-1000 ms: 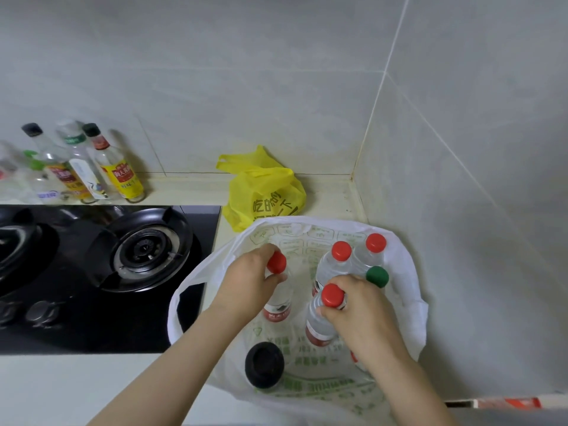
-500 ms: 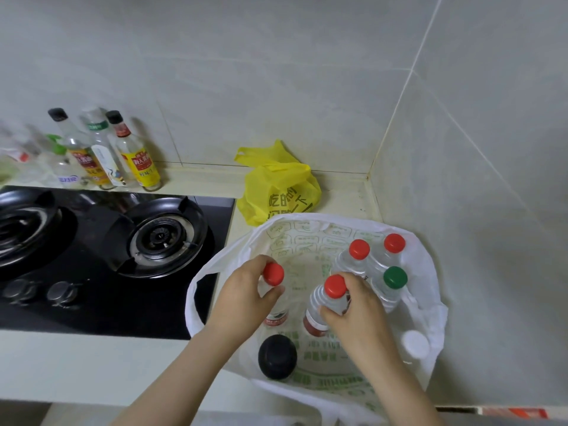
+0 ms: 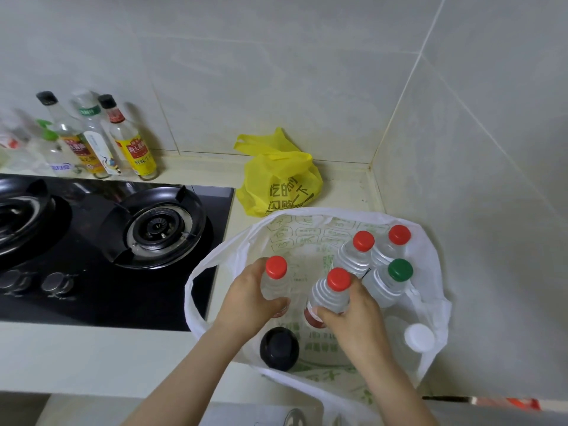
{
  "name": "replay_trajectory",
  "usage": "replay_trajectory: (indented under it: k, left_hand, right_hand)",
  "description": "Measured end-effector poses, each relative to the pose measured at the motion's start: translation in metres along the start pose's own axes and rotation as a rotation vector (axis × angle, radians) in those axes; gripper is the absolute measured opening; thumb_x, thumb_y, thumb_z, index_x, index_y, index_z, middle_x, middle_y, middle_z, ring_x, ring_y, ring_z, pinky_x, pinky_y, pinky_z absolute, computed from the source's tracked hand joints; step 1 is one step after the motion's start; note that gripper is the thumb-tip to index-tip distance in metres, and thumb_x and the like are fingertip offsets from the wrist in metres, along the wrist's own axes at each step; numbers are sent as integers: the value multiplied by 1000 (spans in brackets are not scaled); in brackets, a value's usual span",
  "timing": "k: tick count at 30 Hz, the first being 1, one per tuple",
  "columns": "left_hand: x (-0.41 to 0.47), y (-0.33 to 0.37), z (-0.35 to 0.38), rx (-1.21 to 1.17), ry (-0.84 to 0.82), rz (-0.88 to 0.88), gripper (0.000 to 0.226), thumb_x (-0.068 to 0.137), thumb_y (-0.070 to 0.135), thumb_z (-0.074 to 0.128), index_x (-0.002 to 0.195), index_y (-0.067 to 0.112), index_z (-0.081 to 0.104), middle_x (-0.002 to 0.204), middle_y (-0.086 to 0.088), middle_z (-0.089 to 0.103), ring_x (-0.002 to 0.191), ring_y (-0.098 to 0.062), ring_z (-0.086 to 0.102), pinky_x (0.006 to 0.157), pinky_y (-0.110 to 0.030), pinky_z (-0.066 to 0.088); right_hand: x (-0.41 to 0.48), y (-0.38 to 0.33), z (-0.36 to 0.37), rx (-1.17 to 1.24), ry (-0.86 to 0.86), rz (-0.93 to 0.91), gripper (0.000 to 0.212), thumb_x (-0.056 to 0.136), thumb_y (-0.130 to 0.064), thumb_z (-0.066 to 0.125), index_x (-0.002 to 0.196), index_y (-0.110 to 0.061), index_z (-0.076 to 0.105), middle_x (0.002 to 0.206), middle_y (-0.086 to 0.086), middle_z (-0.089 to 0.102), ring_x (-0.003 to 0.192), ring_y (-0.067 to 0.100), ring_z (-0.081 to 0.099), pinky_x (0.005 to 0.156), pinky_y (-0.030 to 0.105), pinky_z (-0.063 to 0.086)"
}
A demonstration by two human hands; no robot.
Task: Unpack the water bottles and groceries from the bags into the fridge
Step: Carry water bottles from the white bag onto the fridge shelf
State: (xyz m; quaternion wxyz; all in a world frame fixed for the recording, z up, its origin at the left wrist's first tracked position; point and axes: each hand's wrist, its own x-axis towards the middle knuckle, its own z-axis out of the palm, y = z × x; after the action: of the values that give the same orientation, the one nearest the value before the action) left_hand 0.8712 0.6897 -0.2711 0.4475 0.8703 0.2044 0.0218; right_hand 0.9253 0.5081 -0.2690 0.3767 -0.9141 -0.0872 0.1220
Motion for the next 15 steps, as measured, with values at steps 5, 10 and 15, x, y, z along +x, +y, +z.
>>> replay_trajectory:
  k: [5,10,15]
  left_hand:
    - [-2,0,-4,-1,16,16,56,64,26,81,113,33,54,100,16,63,90,-4,59,74,-15,45]
    - [-6,3,-15,-21,35,38,51,64,28,82,109,31,57,94,20,65,86,1,60,70,-11,44]
    - [-10,13,-31,-63,74,79,55,61,32,83,110,32,58,94,18,67,87,0,63,76,-24,53]
  right_hand:
    - [1,0,0,10,18,6,59,68,-30,84,121,-27,56,111,-10,65,108,14,60,92,33,50]
    - [-2,-9,-5,22,40,-17,53,68,-28,83,115,-30,60,103,-14,67,100,12,62,87,29,50]
    - [-5,-28,-16,51,84,-45,58,65,-34,83,117,-32,59,105,-17,67,100,9,61,88,31,51]
